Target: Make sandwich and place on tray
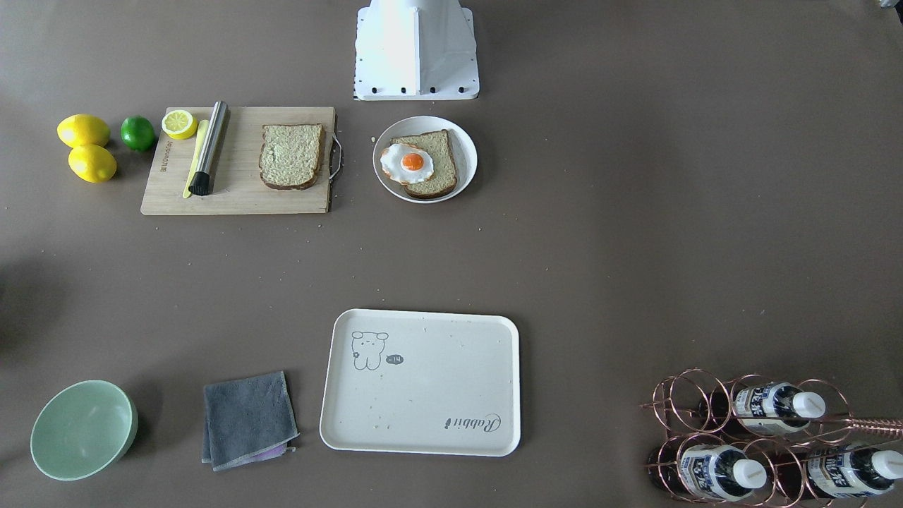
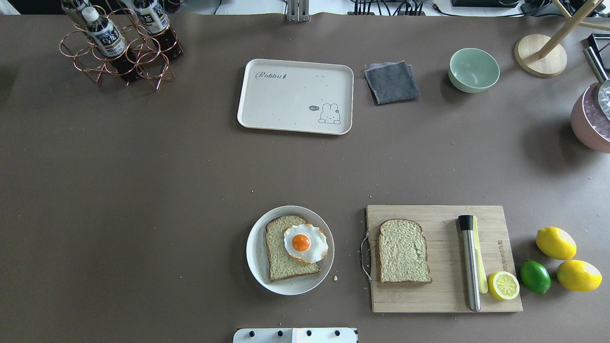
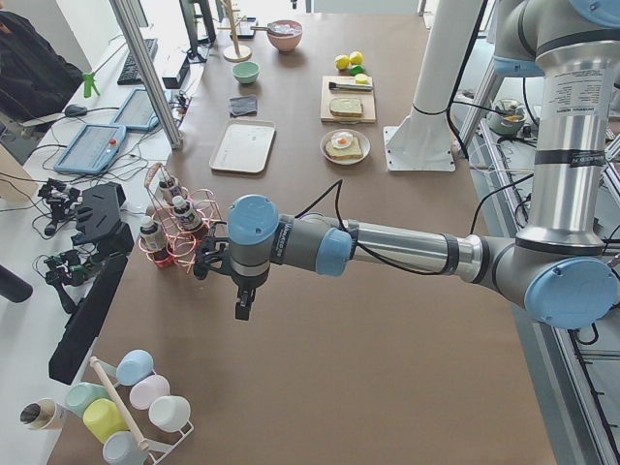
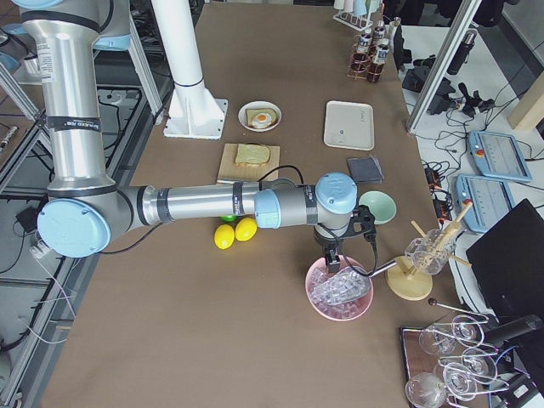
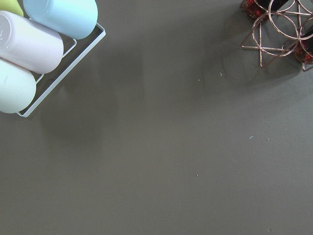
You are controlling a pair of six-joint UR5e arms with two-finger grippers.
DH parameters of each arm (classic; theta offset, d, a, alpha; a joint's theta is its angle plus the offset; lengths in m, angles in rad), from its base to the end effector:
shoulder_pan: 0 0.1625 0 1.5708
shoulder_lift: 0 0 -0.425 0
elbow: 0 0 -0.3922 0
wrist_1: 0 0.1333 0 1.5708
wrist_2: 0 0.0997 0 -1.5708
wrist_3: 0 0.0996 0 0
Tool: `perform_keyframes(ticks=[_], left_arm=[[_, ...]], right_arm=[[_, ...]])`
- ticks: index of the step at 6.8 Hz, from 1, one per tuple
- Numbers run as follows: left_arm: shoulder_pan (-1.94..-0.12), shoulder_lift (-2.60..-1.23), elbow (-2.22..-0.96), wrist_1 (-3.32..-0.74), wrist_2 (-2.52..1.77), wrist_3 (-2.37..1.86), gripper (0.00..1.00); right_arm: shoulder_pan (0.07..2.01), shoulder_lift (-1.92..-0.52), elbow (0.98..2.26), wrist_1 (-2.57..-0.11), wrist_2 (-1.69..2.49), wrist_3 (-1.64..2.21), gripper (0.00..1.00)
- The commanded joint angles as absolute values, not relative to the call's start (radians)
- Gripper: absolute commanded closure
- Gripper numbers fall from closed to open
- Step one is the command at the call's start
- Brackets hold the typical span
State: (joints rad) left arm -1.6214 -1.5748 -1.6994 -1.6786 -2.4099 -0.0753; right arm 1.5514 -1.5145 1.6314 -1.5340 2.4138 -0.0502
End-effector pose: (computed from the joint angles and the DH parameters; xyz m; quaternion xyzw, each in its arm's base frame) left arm -0.0846 -0.4995 0.5765 0.1045 0.4057 -0.0083 0.9080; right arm 0.0488 -0.5231 0.5913 0.0763 -0.4068 -0.0630 0.9081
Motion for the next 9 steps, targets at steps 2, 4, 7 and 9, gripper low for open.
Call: perform_keyframes(ticks=[2,4,7,9], left_arm=[[-1.621,-1.569,-1.700,-1.698,-2.410,-0.071,0.03],[-1.621,-1.574,-1.701,-1.698,-2.410,-0.071,0.03],[-1.621,-1.580,-1.707,-1.697,-2.418,-0.074,0.03],[-1.621,-1.574,-1.712,-1.698,-2.418,-0.071,0.03]], right_arm=[[1.554,-1.528,1.635,-1.534,2.414,-0.051,0.01],[1.554,-1.529,1.634,-1.534,2.414,-0.049,0.01],[1.554,-1.528,1.632,-1.534,2.414,-0.051,0.01],[1.554,-1.529,1.632,-1.534,2.416,-0.051,0.01]])
